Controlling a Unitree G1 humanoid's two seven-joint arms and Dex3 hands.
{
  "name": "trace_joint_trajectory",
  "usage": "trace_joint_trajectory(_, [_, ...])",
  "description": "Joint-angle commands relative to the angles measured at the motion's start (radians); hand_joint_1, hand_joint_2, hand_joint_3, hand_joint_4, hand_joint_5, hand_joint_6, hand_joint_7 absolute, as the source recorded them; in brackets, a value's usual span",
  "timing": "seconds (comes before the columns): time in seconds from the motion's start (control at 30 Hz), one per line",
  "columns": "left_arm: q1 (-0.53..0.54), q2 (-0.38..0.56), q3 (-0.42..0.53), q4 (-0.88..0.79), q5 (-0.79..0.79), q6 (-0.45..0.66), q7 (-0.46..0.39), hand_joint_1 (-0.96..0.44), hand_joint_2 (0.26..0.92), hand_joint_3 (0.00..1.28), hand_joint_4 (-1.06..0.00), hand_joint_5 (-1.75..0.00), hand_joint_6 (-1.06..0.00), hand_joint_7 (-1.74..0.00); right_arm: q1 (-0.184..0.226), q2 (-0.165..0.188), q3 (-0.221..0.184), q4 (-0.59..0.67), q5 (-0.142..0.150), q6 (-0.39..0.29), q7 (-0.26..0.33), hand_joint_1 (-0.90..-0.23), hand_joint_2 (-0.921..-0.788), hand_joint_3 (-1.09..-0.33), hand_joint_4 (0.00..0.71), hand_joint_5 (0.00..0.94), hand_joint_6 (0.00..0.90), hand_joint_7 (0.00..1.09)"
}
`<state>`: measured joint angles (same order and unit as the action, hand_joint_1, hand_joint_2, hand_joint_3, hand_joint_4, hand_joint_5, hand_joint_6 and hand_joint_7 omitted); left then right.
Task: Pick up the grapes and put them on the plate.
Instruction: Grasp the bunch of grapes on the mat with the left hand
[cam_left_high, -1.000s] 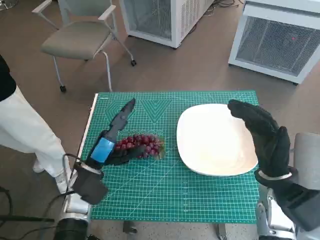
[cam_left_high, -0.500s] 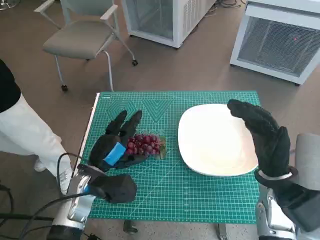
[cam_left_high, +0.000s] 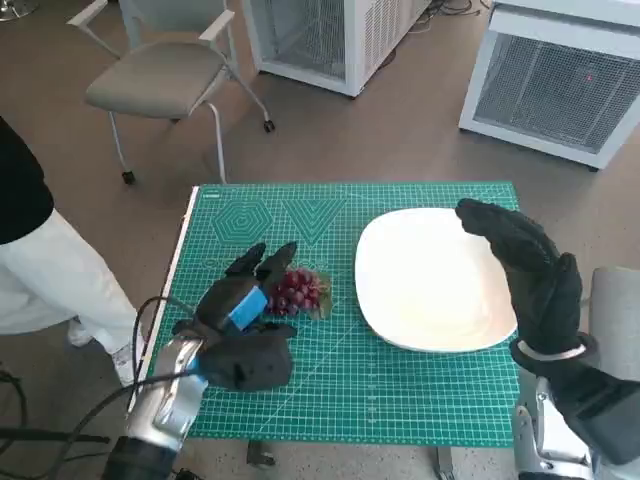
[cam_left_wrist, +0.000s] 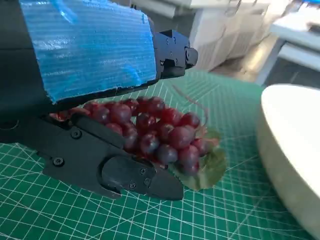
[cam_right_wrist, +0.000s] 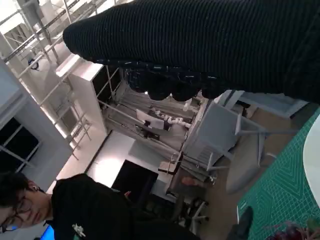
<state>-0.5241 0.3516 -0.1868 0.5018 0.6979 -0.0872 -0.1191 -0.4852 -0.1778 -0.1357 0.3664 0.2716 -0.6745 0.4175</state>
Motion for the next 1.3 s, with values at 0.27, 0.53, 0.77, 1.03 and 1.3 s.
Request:
trace_joint_trajectory(0.27, [-0.184, -0.029, -0.091, 0.274, -0.009, 0.026, 0.04, -0.43, 0.78, 0.0, 0.0, 0.0, -0.14, -0.01, 0.031, 0.0, -0.002, -0.001, 0.003, 0.012, 0.005, -0.602, -0.921, -0.746, 0.334, 0.0, -0.001, 0.7])
trace_joint_trajectory(0.53, [-0.278, -0.051, -0.141, 0.422, -0.003, 0.059, 0.091, -0.4, 0.774, 0.0, 0.0, 0.0, -0.14, -0.01, 0.036, 0.001, -0.001, -0.006, 0.004, 0.014, 0.005, -0.602, -0.921, -0.746, 0.334, 0.0, -0.001, 0.7])
trace_joint_trajectory(0.77, [-0.32, -0.064, -0.171, 0.501, -0.013, 0.062, 0.122, -0.39, 0.772, 0.0, 0.0, 0.0, -0.15, -0.01, 0.036, 0.001, -0.002, -0.004, 0.003, 0.014, 0.003, -0.598, -0.921, -0.746, 0.334, 0.0, -0.001, 0.7])
trace_joint_trajectory(1.03, [-0.361, -0.085, -0.216, 0.591, 0.008, 0.068, 0.155, -0.39, 0.772, 0.0, 0.0, 0.0, -0.16, -0.01, 0.04, 0.001, -0.001, -0.009, 0.0, 0.019, 0.0, -0.597, -0.921, -0.747, 0.334, 0.0, -0.001, 0.7])
trace_joint_trajectory(1.3, [-0.4, -0.098, -0.257, 0.666, 0.009, 0.069, 0.179, -0.34, 0.774, 0.0, -0.05, -0.02, -0.21, -0.03, 0.041, 0.002, 0.001, -0.015, -0.008, 0.024, -0.007, -0.596, -0.921, -0.747, 0.334, 0.0, -0.001, 0.7])
